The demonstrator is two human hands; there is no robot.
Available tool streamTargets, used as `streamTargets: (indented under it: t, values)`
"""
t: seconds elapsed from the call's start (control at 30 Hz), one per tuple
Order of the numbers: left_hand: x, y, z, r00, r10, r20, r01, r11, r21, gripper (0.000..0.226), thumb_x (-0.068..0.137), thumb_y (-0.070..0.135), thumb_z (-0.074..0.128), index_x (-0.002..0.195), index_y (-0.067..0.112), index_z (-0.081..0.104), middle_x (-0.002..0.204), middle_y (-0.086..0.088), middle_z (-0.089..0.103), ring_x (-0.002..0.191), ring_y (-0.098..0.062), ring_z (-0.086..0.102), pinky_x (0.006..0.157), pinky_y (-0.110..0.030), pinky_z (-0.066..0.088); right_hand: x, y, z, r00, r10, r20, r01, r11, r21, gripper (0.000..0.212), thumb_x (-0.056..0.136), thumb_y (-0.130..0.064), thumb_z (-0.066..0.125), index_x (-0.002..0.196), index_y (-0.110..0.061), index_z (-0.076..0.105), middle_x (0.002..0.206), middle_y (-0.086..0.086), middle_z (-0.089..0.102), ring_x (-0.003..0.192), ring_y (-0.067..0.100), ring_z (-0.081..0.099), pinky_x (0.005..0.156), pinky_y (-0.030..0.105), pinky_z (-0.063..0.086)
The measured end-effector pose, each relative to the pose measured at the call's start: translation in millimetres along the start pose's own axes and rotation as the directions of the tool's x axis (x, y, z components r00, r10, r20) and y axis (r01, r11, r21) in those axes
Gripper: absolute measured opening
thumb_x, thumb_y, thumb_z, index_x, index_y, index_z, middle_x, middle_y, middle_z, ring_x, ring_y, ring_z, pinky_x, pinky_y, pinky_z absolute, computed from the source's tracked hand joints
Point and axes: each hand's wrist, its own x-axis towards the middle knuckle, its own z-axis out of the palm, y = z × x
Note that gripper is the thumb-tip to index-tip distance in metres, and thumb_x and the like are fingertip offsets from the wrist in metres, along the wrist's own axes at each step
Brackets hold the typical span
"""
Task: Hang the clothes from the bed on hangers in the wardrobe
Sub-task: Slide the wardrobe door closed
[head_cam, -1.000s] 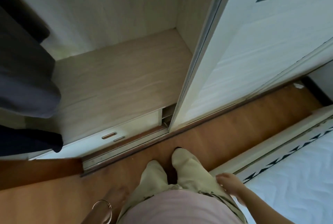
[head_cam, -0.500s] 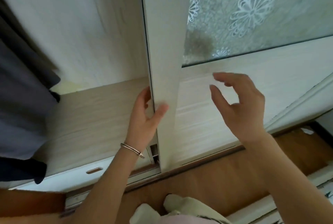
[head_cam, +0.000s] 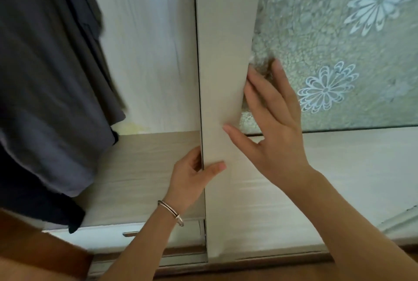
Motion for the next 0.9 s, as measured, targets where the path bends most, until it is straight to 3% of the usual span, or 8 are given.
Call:
streamTargets:
  t: [0.17,0.3,0.47,0.57,0.7,0.8,0.9]
  values:
    - [-8.1,2.9,-40.5,0.999,0.001,-0.047,0.001,0.999,0.042,0.032,0.06,0.028,0.074,0.09,0.026,0.066,0.085,0.015,0.075,0.079,0.002,0.068,0.065,-0.01,0.05,9.9,-33.8,27.2,0.997,-0.008,-0.075,0.01,1.0,0.022,0.05,0.078,-0.027,0.07,0.119,0.0,0.059,0.131,0.003,0.041,0.128,0.032,0.033,0.102,0.039,0.03]
    - [-15.7,-2.0,-83.7,0.992,-0.03,-0.12,0.038,0.997,0.063,0.027,0.073,0.001,0.07,0.092,0.019,0.063,0.083,0.015,0.075,0.076,0.004,0.067,0.065,-0.009,0.05,24.0,-64.8,49.2,0.995,-0.063,-0.078,0.066,0.997,0.028,0.043,0.077,-0.024,0.071,0.114,-0.002,0.065,0.128,-0.001,0.049,0.126,0.029,0.035,0.098,0.041,0.033]
    - [-29.3,-1.8,-145.9,0.972,-0.051,-0.228,0.072,0.994,0.085,0.027,0.077,-0.006,0.064,0.092,0.016,0.06,0.081,0.014,0.075,0.076,0.004,0.067,0.068,-0.01,0.051,44.8,-111.8,85.8,0.983,-0.158,-0.098,0.156,0.987,-0.025,0.032,0.079,-0.025,0.069,0.105,-0.007,0.071,0.12,0.001,0.065,0.121,0.023,0.041,0.1,0.034,0.028]
    - [-38.8,4.6,-184.7,0.962,-0.035,-0.269,0.075,0.987,0.139,0.026,0.078,0.007,0.067,0.099,0.021,0.061,0.089,0.014,0.074,0.085,0.001,0.068,0.072,-0.011,0.051,55.0,-146.2,113.4,0.979,-0.169,-0.114,0.167,0.986,-0.027,0.03,0.078,-0.025,0.069,0.103,-0.008,0.072,0.119,0.0,0.066,0.121,0.021,0.041,0.103,0.033,0.024]
    - [-53.1,16.3,-239.7,0.938,0.031,-0.346,0.099,0.931,0.351,0.031,0.068,0.047,0.065,0.097,0.043,0.054,0.093,0.033,0.068,0.088,0.012,0.063,0.069,0.0,0.045,68.3,-194.1,151.5,0.974,-0.182,-0.135,0.182,0.983,-0.013,0.03,0.077,-0.024,0.069,0.102,-0.008,0.072,0.118,0.0,0.067,0.121,0.021,0.042,0.104,0.034,0.022]
    - [-64.0,16.1,-274.4,0.879,0.113,-0.464,0.126,0.882,0.454,0.042,0.072,0.044,0.067,0.106,0.053,0.043,0.101,0.029,0.063,0.096,0.016,0.057,0.075,0.002,0.042,79.6,-229.7,178.7,0.969,-0.21,-0.13,0.211,0.977,-0.005,0.032,0.078,-0.025,0.068,0.105,-0.01,0.071,0.119,-0.002,0.066,0.121,0.02,0.042,0.104,0.033,0.021]
    - [-71.5,13.8,-299.4,0.804,0.175,-0.568,0.19,0.831,0.524,0.065,0.076,0.038,0.068,0.121,0.055,0.025,0.118,0.03,0.048,0.106,0.008,0.051,0.09,-0.007,0.038,89.7,-262.1,202.2,0.961,-0.246,-0.123,0.248,0.969,0.003,0.033,0.079,-0.026,0.066,0.109,-0.011,0.07,0.122,-0.004,0.064,0.123,0.019,0.042,0.104,0.032,0.021]
